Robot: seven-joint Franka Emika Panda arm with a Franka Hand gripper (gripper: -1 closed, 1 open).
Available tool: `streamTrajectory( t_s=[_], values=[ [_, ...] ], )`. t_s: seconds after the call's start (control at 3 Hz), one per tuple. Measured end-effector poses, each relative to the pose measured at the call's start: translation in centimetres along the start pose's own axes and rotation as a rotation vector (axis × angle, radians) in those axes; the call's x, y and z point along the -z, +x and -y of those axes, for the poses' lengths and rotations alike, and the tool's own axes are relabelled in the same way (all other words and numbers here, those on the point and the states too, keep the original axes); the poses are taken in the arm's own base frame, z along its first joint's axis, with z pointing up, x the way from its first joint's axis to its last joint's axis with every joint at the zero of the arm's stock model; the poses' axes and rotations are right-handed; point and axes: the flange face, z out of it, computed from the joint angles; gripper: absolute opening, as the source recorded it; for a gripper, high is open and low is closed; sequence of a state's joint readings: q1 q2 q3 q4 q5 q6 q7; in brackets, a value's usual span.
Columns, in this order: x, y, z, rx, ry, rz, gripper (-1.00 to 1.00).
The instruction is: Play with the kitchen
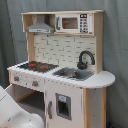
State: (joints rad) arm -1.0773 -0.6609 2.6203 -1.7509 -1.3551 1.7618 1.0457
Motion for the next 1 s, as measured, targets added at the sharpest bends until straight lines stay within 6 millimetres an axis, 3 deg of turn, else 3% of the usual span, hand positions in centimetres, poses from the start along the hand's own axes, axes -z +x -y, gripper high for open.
streamTrajectory(
  t_s=[1.0],
  values=[
    [-0.5, -4.2, 3.6, -0.202, 0.032, 0.001, 1.00]
  ],
)
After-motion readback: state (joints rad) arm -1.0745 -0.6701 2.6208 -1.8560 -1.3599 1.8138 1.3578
